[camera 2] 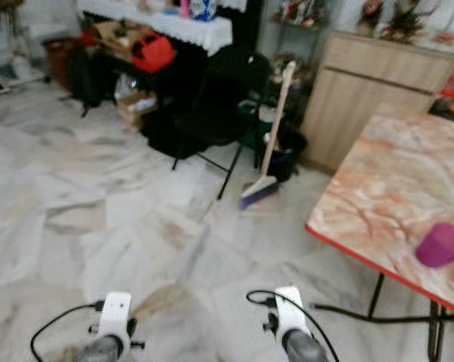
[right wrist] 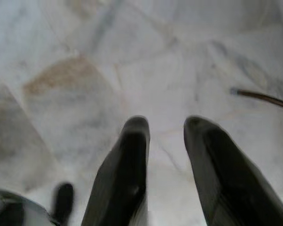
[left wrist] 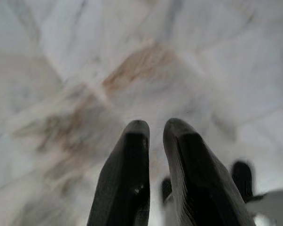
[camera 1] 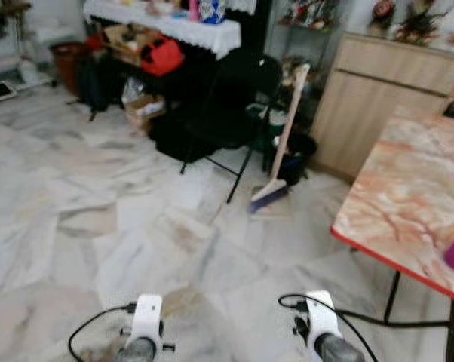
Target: Setting the table
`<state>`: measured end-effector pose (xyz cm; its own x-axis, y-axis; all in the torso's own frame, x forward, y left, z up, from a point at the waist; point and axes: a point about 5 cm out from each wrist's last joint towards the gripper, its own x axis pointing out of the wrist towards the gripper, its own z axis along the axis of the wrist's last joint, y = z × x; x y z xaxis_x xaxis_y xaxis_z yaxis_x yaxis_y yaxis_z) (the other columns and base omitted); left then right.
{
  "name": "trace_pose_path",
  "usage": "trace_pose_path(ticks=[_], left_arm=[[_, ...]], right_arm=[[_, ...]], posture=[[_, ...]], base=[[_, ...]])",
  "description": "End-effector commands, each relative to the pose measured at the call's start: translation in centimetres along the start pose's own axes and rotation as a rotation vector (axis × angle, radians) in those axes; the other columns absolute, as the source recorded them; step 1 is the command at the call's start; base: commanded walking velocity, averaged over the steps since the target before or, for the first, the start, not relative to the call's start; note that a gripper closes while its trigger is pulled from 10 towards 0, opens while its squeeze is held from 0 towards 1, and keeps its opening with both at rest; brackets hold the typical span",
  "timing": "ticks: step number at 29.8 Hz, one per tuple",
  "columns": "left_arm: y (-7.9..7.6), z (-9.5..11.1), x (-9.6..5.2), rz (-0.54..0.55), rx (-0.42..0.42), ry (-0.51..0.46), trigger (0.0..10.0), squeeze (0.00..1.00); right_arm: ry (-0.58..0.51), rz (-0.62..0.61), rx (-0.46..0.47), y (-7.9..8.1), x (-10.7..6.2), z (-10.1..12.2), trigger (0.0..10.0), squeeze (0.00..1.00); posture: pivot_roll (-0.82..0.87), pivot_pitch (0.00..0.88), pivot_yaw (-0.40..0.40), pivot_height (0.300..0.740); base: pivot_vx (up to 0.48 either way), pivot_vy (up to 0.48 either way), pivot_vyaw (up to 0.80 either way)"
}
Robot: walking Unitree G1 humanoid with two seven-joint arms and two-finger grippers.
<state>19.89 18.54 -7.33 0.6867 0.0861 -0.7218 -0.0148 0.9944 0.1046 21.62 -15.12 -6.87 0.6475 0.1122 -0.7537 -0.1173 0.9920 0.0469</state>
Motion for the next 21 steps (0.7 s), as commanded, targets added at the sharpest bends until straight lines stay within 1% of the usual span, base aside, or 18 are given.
trace_pose_path(ticks=[1,6,17,21], left_arm=[[-0.79,0.15,0.06,-0.022,-0.003,0.0,10.0,0.0],[-0.8,0.19,0.06,-0.029,0.013,-0.003,10.0,0.0],[-0.76,0.23,0.07,-0.028,0.016,-0.005,10.0,0.0],[-0.86,0.12,0.06,-0.031,0.037,0.003,10.0,0.0]], right_arm=[[0.006,-0.038,0.012,-1.22,-0.22,-0.25,10.0,0.0],[0.008,-0.041,0.019,-1.13,-0.23,-0.37,10.0,0.0],[-0.004,-0.039,0.031,-0.99,-0.19,-0.23,10.0,0.0],[-0.014,-0.042,0.034,-0.99,-0.18,-0.09,10.0,0.0]], posture=[[0.08,0.0,-0.021,0.74],[0.08,0.0,-0.018,0.74],[0.09,0.0,-0.018,0.74],[0.09,0.0,-0.02,0.74]], base=[[0.0,0.0,-0.66],[0.0,0.0,-0.66],[0.0,0.0,-0.65],[0.0,0.0,0.0]])
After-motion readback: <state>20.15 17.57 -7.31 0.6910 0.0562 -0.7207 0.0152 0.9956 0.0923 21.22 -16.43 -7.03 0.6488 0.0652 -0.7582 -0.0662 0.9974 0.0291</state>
